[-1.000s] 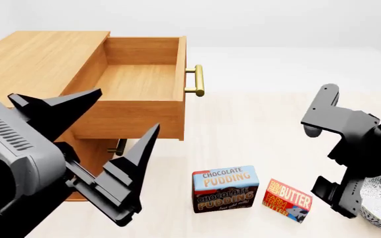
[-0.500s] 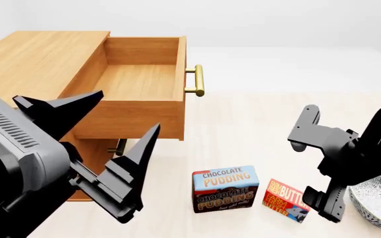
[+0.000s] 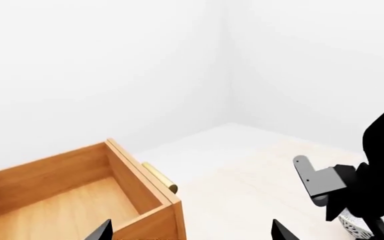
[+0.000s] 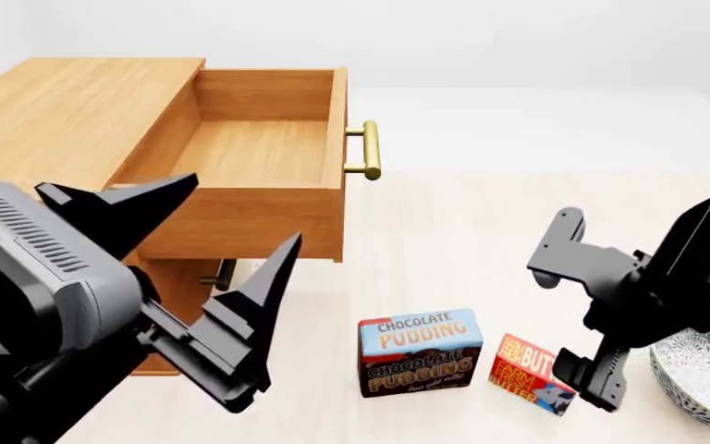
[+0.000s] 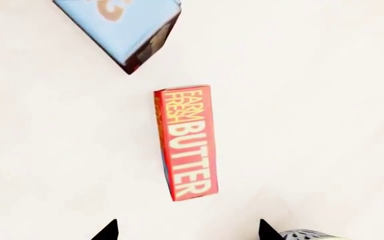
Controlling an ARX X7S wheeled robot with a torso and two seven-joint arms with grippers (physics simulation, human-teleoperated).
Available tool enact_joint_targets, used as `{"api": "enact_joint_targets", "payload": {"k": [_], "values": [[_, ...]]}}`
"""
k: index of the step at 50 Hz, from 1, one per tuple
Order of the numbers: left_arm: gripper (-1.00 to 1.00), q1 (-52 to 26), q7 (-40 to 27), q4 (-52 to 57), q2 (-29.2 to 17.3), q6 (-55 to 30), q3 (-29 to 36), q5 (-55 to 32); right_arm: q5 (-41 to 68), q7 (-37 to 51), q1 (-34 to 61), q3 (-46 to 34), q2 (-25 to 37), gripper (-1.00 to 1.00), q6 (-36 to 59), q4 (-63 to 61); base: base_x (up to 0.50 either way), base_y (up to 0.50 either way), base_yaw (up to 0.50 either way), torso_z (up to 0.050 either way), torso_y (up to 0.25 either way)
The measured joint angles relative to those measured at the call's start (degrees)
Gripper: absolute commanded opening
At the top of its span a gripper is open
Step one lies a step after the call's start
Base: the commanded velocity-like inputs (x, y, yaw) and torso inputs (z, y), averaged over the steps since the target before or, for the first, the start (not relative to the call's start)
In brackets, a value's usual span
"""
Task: Put the butter at the back in the top drawer of the cabinet and close it.
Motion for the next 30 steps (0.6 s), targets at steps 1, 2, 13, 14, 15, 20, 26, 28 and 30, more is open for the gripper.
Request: {"api": "enact_joint_targets", "payload": {"k": [1,2,13,14,15,20,26,28,30], "values": [[1.00,0.1,0.0,-0.1,0.1,0.0,0.0,0.0,-0.1,-0.1,-0.2,-0.1,-0.1,1.00,-0.2,0.3,0.00,0.00,0.00,0.000,0.000],[1.00,0.1,0.0,-0.1,0.1,0.0,0.0,0.0,-0.2,-0.1,-0.4,-0.1,-0.3,1.00,-0.3,0.6,0.00,0.00,0.00,0.000,0.000],[1.00,0.7,0.3,-0.7,0.6,0.1,0.2,0.4,-1.6,-0.8,-2.8,-1.0,-1.8,1.00,-2.4,3.9,0.00,0.00,0.00,0.000,0.000],[1.00,0.8,0.3,-0.8,0.7,0.1,0.2,0.4,-1.8,-0.9,-3.0,-1.1,-2.0,1.00,-2.6,4.2,0.00,0.00,0.00,0.000,0.000],[1.00,0.9,0.3,-0.8,0.7,0.1,0.3,0.5,-1.9,-0.9,-3.2,-1.1,-2.1,1.00,-2.7,4.5,0.00,0.00,0.00,0.000,0.000],[1.00,1.3,0.4,-1.0,0.9,0.2,0.4,0.7,-2.6,-1.0,-4.2,-1.6,-2.8,1.00,-3.4,5.9,0.00,0.00,0.00,0.000,0.000],[1.00,1.7,0.5,-1.2,1.0,0.2,0.4,0.9,-3.4,-0.9,-5.4,-2.0,-3.6,1.00,-4.2,7.7,0.00,0.00,0.00,0.000,0.000],[1.00,1.8,0.5,-1.3,1.1,0.2,0.5,1.0,-3.6,-0.8,-5.8,-2.1,-3.9,1.00,-4.5,8.2,0.00,0.00,0.00,0.000,0.000],[1.00,1.9,0.5,-1.3,1.1,0.2,0.5,1.1,-3.8,-0.8,-6.2,-2.2,-4.1,1.00,-4.7,8.8,0.00,0.00,0.00,0.000,0.000]]}}
